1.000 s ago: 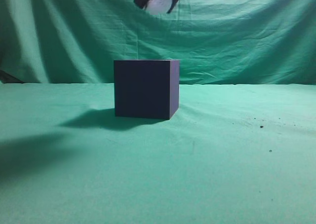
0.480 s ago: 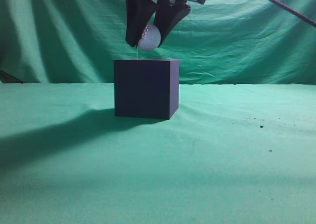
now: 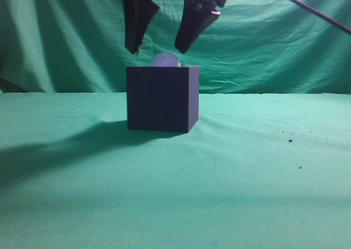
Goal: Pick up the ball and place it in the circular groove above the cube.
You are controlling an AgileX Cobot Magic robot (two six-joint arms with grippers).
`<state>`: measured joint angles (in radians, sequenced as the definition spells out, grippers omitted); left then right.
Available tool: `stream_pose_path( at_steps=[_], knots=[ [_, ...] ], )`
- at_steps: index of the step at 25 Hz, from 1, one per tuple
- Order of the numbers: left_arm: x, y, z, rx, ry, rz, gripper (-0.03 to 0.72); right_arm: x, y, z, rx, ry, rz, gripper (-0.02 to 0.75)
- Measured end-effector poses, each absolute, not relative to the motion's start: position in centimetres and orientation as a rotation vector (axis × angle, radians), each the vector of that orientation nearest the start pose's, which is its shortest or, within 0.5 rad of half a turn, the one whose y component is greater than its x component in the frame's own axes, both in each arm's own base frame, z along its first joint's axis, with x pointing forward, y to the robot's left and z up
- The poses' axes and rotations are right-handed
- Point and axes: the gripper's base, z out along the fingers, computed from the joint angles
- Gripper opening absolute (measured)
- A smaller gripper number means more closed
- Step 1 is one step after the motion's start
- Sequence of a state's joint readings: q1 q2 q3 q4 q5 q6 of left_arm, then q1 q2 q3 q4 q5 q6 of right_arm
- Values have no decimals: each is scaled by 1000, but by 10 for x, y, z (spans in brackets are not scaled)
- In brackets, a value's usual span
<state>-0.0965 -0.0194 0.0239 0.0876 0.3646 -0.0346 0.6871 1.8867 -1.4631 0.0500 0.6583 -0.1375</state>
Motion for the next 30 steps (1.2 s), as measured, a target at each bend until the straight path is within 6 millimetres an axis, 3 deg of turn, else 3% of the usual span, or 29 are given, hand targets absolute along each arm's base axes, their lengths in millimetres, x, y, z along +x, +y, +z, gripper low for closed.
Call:
stream_pose_path(
  at_steps=[3,9,12,17,21,25,30],
  knots=[
    [52,-2,173,111,1848,-5,0,322,268,260,-992,2370,267,557],
    [52,-2,173,111,1848,-5,0,307,254,329,-992,2396,235,96],
    [52,-2,173,111,1848,-5,0,294,238,362,-1008,2419,170,0],
    [52,-2,173,111,1848,-5,0,259,205,419,-926,2374,162,0],
    [52,-2,173,111,1848,-5,0,226,178,453,-813,2309,222,0],
    [52,-2,173,111,1848,-5,0,186,145,456,-749,2316,252,0],
    [52,-2,173,111,1848,-5,0,146,112,418,-740,2358,241,0]
  ],
)
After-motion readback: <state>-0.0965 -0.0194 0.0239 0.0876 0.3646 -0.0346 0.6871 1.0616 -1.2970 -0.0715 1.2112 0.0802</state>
